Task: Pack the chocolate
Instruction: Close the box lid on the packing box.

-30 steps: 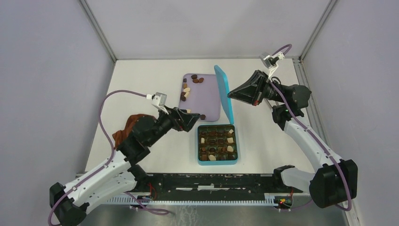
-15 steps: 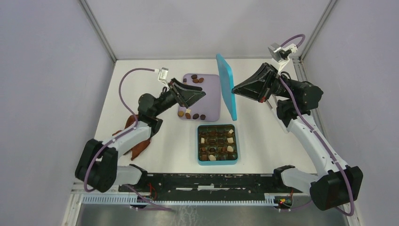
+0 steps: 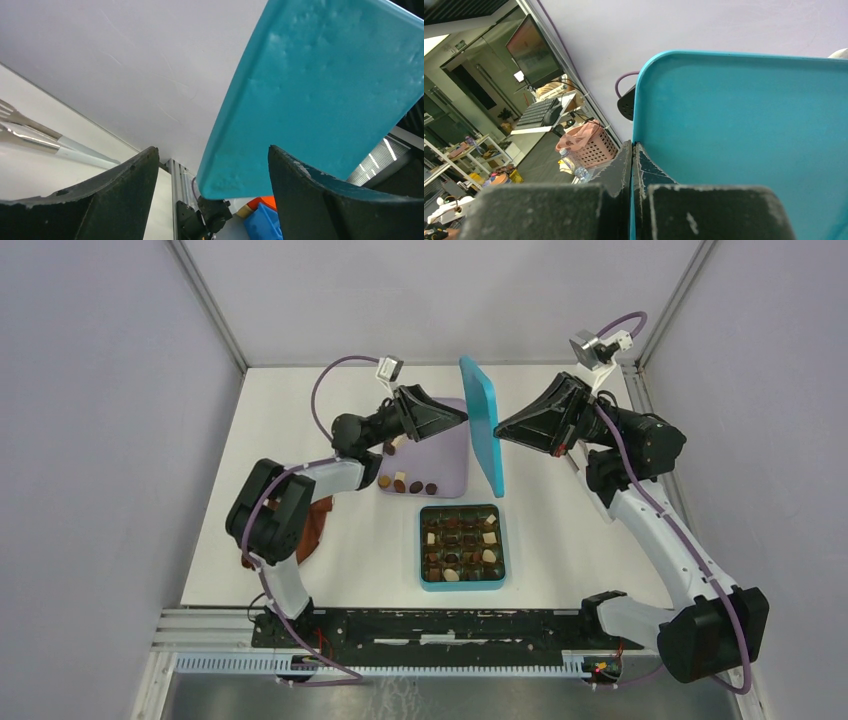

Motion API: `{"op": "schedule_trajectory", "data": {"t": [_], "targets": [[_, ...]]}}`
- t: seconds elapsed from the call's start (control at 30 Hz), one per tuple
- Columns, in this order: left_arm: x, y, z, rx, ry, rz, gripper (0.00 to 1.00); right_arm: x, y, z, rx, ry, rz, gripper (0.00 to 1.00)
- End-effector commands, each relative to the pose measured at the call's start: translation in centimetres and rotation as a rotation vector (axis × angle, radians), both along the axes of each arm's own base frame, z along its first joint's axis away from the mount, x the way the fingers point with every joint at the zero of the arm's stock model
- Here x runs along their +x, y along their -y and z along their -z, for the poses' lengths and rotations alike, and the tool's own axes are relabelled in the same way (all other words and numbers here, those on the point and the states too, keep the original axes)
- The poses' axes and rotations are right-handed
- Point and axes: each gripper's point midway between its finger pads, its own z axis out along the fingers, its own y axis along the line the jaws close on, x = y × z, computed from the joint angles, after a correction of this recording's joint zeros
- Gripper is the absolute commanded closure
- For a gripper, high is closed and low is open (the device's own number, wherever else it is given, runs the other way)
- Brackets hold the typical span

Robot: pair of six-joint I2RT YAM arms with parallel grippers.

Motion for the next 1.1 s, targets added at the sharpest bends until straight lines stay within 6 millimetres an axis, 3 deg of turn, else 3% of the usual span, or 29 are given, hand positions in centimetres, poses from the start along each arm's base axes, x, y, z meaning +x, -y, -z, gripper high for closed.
{"op": "schedule_trajectory", "data": {"t": [0.0,0.13,0.27,0.43,0.47,0.73,0.83,0.97,1.07], "targets": [[-3.1,-0.1,-4.5,-0.134,0.230,0.100,0.15,-0.5,0.4,-1.7,0.059,0.056,0.011,1.00],[-4.5,1.4,-5.4,-0.134,0.273,0.175,0.16,-0.5,0.4,-1.6,0.064,0.042,0.006,1.00],[-5.8,1.3,-6.6,-0.140,0.312,0.199,0.21,-0.8,0.5,-1.8,0.070,0.052,0.004,1.00],[-7.0,0.7,-7.5,-0.142,0.340,0.210,0.43,-0.7,1.2,-2.1,0.077,0.053,0.029,1.00],[-7.2,0.6,-7.7,-0.143,0.345,0.210,0.48,-0.4,1.5,-2.0,0.078,0.047,0.044,1.00],[-9.7,-0.9,-10.0,-0.160,0.408,0.218,0.60,1.8,3.1,-0.1,0.057,-0.007,0.129,1.00],[-10.0,-1.5,-10.5,-0.167,0.405,0.210,0.67,2.7,3.8,0.4,0.044,-0.014,0.165,1.00],[-10.1,-2.3,-11.1,-0.172,0.402,0.200,0.70,3.9,4.6,1.3,0.031,-0.027,0.207,1.00],[-10.2,-2.7,-11.6,-0.177,0.402,0.198,0.81,4.6,5.1,2.0,0.023,-0.041,0.228,1.00]]}}
